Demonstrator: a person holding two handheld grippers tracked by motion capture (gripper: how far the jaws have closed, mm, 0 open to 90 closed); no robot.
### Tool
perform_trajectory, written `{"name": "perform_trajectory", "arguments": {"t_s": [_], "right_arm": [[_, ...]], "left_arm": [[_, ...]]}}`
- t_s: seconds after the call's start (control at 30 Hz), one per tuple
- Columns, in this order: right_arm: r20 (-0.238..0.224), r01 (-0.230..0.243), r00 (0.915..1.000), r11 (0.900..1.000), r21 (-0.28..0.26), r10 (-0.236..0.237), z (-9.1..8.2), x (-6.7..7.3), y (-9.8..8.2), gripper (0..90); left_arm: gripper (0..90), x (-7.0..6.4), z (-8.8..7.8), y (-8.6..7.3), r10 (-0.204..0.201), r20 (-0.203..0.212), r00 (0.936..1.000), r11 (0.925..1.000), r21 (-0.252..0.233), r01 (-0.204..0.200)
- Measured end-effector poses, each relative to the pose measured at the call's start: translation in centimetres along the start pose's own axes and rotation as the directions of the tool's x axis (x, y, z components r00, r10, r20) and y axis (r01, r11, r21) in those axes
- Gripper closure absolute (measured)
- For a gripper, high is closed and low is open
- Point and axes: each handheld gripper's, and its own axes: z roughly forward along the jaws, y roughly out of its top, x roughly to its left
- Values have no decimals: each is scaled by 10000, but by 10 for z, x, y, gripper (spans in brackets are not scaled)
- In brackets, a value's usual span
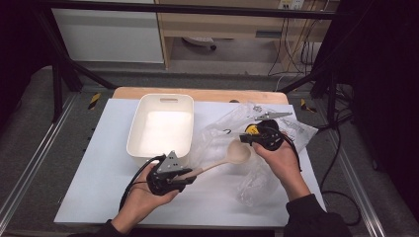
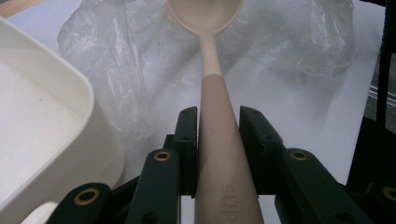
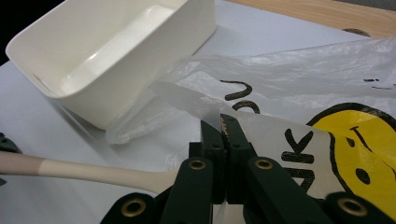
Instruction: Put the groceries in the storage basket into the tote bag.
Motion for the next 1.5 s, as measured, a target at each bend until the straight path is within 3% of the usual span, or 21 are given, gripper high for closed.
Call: {"name": "perform_trajectory", "arguments": {"t_s": [0.5,1.5], "right_arm": [[-232,111,9997,9999,40,-110,-2,8,-13,900],[-289,174,9994,9998,12,-174,-6,10,-18,900]], "left_arm": [[688,-3,39,11,-185,142,9997,9997,-125,187],[687,-1,61,15,-657,-487,9967,9978,-65,654]]}}
